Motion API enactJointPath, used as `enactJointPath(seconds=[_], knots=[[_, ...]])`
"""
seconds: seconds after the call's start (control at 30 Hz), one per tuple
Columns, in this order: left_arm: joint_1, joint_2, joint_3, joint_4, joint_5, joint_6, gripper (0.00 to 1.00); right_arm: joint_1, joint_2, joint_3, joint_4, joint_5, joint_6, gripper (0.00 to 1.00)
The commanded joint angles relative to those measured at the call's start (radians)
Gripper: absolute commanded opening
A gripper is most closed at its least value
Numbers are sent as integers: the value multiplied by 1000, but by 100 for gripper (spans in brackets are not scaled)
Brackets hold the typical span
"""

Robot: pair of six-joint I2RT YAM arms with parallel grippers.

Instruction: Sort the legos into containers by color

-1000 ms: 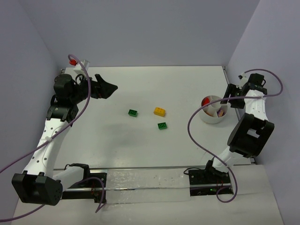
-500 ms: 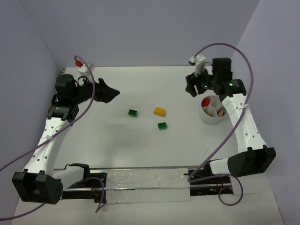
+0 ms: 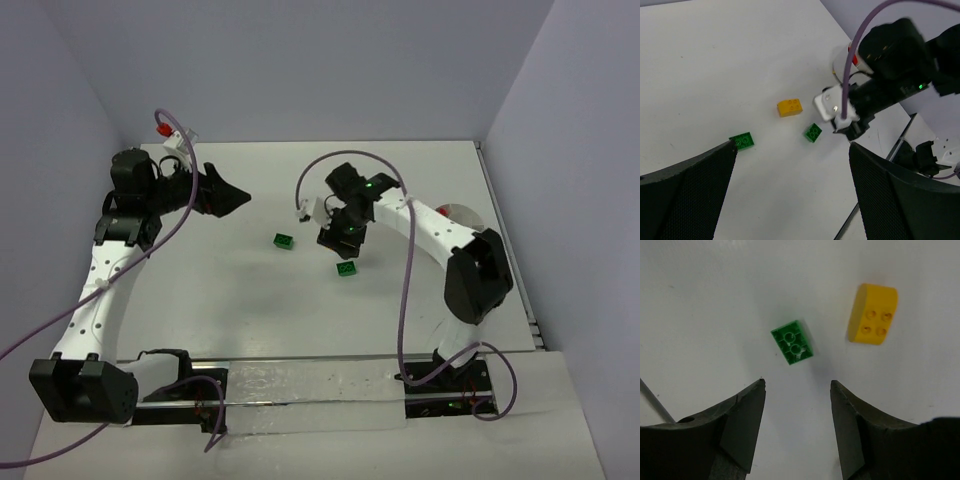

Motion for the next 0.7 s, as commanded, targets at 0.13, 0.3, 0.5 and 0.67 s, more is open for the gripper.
enactJointPath(seconds=[0.13,0.3,0.5,0.67], knots=[[35,27,75,-31,79,-5,99,147,164,98,-100,176,-83,62],[39,15,71,-34,61,-1,99,177,291,166,-143,262,-58,62],[41,10,63,-35,63,6,99,192,380,210,-154,332,-31,63],[41,14,59,-29,64,4,99,193,403,211,-160,361,-37,62]])
